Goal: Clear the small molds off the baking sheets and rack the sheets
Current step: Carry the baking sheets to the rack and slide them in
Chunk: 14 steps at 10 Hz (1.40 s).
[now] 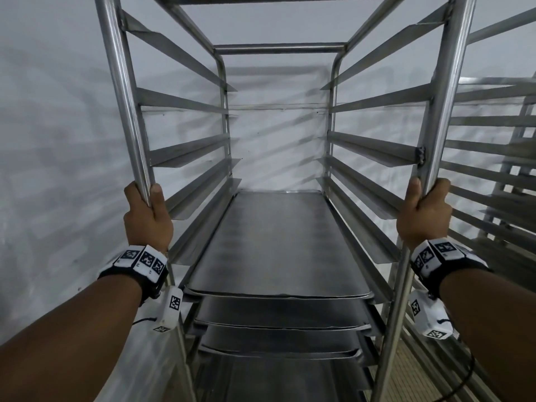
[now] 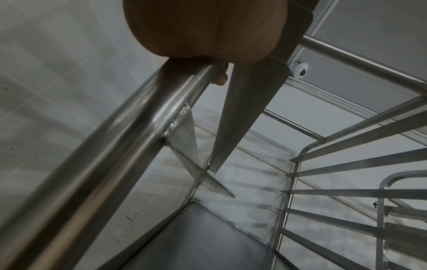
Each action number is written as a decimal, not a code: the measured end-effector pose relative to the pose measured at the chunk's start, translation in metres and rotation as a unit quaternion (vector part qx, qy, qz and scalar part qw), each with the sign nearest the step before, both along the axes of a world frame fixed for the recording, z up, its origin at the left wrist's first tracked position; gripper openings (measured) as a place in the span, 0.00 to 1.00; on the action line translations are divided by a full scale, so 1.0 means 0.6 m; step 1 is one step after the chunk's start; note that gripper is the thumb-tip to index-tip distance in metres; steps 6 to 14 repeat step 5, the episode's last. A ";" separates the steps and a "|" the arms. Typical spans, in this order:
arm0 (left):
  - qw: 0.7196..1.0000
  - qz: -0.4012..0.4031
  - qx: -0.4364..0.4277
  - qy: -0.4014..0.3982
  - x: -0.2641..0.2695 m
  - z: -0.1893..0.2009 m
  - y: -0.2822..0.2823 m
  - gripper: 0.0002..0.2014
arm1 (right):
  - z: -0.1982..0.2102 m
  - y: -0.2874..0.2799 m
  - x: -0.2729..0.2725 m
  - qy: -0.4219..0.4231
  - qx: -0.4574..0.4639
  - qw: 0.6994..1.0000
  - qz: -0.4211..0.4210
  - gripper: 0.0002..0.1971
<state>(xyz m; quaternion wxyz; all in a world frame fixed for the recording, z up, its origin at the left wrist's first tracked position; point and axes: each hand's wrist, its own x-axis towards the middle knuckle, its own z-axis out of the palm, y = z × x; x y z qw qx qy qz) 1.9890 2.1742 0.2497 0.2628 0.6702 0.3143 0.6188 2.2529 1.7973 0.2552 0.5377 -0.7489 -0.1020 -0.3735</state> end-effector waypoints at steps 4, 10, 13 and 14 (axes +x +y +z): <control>0.965 0.000 -0.214 0.151 0.003 0.079 -0.076 0.44 | 0.043 -0.003 -0.071 0.161 -0.100 0.981 0.029 0.30; 0.966 -0.024 -0.173 0.189 0.001 0.083 -0.130 0.48 | 0.014 0.010 -0.136 0.148 -0.153 0.976 0.045 0.44; 0.966 -0.024 -0.173 0.189 0.001 0.083 -0.130 0.48 | 0.014 0.010 -0.136 0.148 -0.153 0.976 0.045 0.44; 0.966 -0.024 -0.173 0.189 0.001 0.083 -0.130 0.48 | 0.014 0.010 -0.136 0.148 -0.153 0.976 0.045 0.44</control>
